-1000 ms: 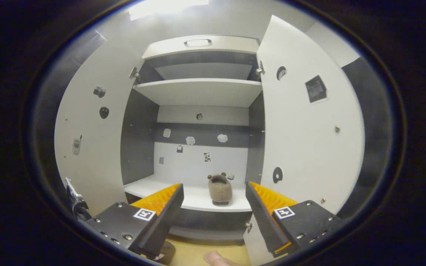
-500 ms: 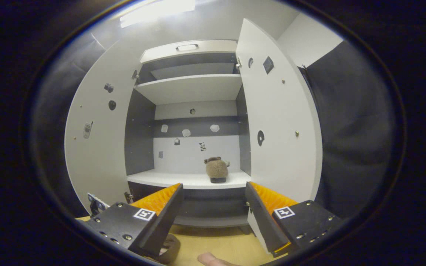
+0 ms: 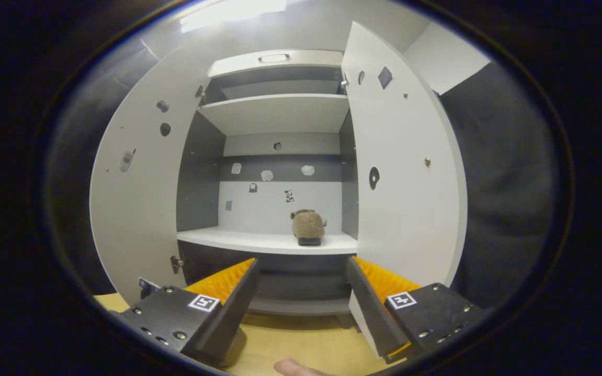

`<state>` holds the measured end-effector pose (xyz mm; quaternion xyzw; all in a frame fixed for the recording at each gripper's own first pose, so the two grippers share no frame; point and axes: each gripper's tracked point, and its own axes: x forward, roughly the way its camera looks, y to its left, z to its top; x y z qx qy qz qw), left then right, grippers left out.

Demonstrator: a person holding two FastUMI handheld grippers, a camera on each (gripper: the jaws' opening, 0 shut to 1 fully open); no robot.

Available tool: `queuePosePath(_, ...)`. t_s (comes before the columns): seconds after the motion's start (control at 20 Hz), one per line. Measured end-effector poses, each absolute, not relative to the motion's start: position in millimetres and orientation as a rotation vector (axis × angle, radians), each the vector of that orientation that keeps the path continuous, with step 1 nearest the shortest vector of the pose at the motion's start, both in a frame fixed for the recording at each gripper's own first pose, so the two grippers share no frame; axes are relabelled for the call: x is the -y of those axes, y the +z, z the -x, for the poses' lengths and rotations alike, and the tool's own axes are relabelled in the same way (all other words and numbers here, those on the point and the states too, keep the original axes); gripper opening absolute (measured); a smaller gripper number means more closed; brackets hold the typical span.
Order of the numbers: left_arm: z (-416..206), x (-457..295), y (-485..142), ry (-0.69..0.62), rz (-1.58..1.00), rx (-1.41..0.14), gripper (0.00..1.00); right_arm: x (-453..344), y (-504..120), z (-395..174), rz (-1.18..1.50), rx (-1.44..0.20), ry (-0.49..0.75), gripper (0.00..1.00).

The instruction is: Grab one shoe with the right hand and put it into the shoe cabinet, grab the other shoe with the left hand and put it into the shoe cabinet; then close the right door with the right hand and the left door with the left hand.

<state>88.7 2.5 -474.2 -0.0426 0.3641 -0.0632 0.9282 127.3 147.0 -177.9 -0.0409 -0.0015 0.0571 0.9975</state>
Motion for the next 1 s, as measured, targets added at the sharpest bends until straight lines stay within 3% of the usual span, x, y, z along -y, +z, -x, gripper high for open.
queuePosePath(0.05,-94.0,-4.5,-477.9,-0.138,0.061,-0.745,0.78,-146.9,-181.1,-128.0,0.09,0.001,0.113,1.0)
queuePosePath(0.2,-93.9,2.7,-486.4,-0.163,0.049,-0.791,0.07,-147.4,-196.6,-131.2,0.1,-0.029,0.118,0.99)
queuePosePath(0.35,-88.4,6.9,-476.8,-0.166,0.09,-0.802,0.01,-148.9,-208.8,-132.0,0.091,-0.065,0.132,0.99)
queuePosePath(0.5,-84.6,0.5,-463.0,-0.147,0.06,-0.78,0.01,-144.2,-211.7,-132.8,0.098,-0.074,0.126,1.0)
queuePosePath(1.0,-114.3,-3.8,-321.5,-0.152,0.061,-0.4,0.01,-126.7,-217.1,-122.9,0.074,-0.082,0.092,1.0)
